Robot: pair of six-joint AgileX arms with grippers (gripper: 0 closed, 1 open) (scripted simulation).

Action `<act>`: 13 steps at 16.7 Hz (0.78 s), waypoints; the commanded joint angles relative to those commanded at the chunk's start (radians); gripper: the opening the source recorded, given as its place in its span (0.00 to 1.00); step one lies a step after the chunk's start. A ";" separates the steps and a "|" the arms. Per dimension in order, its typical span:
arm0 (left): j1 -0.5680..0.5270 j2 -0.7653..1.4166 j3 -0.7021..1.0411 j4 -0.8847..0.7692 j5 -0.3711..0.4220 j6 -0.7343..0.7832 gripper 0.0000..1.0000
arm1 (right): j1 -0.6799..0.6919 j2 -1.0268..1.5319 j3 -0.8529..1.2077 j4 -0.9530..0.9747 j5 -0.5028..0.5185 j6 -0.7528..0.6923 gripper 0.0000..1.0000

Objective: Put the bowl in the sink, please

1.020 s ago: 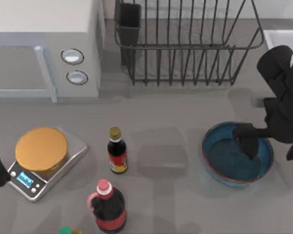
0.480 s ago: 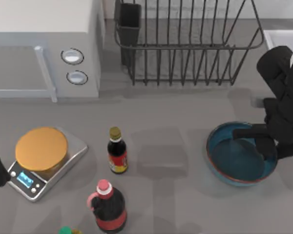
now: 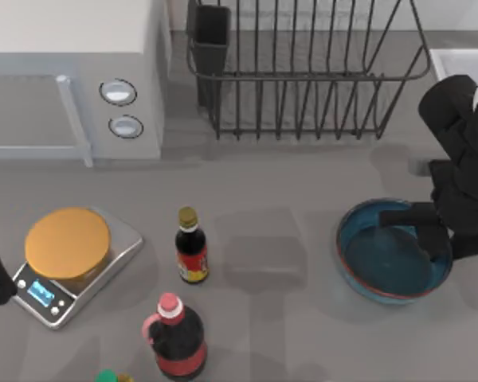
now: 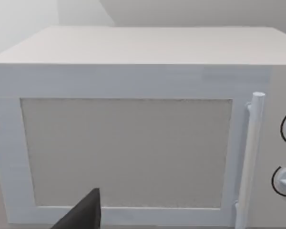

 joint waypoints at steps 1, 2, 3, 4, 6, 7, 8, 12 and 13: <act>0.000 0.000 0.000 0.000 0.000 0.000 1.00 | 0.000 0.000 0.002 -0.002 0.000 0.000 0.00; 0.000 0.000 0.000 0.000 0.000 0.000 1.00 | 0.001 -0.001 0.015 -0.015 0.000 -0.001 0.00; 0.000 0.000 0.000 0.000 0.000 0.000 1.00 | 0.002 -0.003 0.038 -0.039 0.000 -0.001 0.00; 0.000 0.000 0.000 0.000 0.000 0.000 1.00 | 0.003 -0.008 0.069 -0.073 0.000 -0.002 0.00; 0.000 0.000 0.000 0.000 0.000 0.000 1.00 | 0.002 -0.025 0.148 -0.171 0.000 -0.002 0.00; 0.000 0.000 0.000 0.000 0.000 0.000 1.00 | 0.001 -0.036 0.191 -0.231 0.000 -0.002 0.00; 0.000 0.000 0.000 0.000 0.000 0.000 1.00 | 0.001 -0.047 0.236 -0.295 0.000 -0.003 0.00; 0.000 0.000 0.000 0.000 0.000 0.000 1.00 | -0.003 -0.094 0.402 -0.517 0.000 -0.005 0.00; 0.000 0.000 0.000 0.000 0.000 0.000 1.00 | -0.004 -0.106 0.430 -0.549 0.000 -0.006 0.00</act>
